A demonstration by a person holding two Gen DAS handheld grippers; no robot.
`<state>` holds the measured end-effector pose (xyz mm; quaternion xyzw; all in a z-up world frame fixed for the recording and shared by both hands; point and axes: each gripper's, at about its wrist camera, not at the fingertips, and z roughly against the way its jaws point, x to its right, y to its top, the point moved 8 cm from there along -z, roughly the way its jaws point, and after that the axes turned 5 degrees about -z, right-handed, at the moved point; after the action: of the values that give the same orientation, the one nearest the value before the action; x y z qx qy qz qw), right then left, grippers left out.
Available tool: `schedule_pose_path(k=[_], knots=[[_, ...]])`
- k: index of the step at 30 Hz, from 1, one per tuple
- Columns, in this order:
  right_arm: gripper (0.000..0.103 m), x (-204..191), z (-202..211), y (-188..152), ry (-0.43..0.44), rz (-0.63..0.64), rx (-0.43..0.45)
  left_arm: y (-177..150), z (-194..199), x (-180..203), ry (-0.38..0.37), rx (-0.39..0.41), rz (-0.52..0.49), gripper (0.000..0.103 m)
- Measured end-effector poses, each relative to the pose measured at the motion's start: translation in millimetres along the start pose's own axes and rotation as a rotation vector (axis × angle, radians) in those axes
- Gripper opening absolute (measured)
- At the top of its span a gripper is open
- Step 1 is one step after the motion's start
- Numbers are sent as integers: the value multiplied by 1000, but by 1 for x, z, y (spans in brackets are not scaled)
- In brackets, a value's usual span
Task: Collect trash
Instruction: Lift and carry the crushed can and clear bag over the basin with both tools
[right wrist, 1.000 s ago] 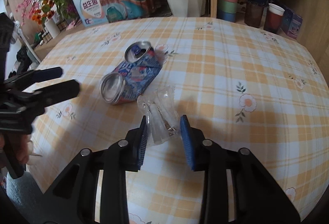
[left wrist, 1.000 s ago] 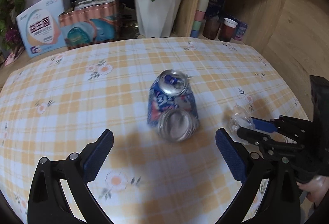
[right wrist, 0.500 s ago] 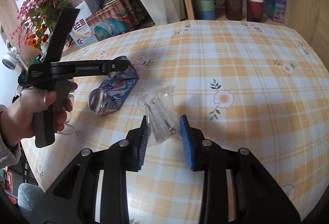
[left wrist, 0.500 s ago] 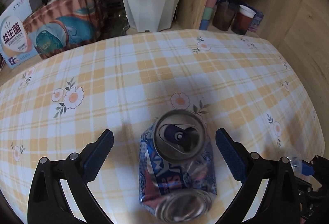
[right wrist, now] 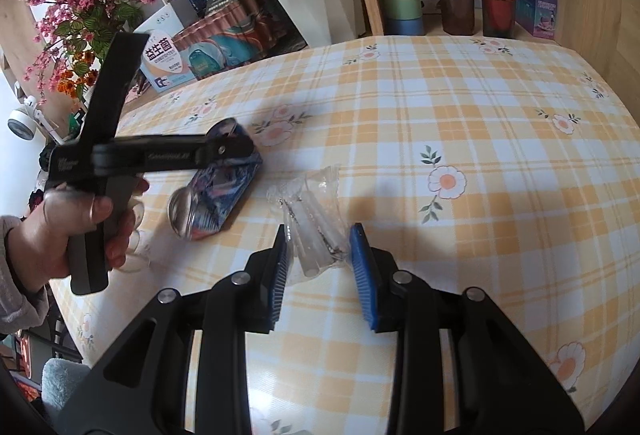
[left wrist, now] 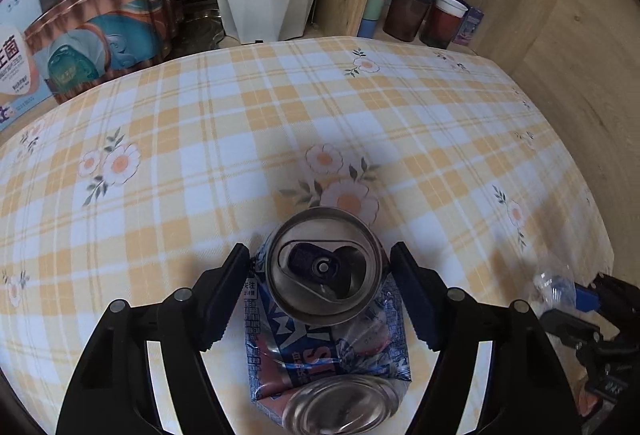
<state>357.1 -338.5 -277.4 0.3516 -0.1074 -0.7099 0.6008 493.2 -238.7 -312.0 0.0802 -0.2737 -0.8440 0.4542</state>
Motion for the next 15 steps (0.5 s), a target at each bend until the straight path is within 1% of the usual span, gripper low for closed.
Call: schedule_pose_path(k=[4, 9, 12, 15], knots=[[33, -15, 8, -8, 22, 0, -1, -21, 27, 3, -28, 18, 4, 70], [33, -32, 16, -23, 44, -3, -8, -47, 66, 8, -14, 68, -22, 70], [33, -41, 22, -31, 53, -7, -11, -62, 86, 9, -19, 82, -11, 70], [33, -51, 30, -36, 58, -5, -8, -75, 107, 10, -4, 104, -19, 70]])
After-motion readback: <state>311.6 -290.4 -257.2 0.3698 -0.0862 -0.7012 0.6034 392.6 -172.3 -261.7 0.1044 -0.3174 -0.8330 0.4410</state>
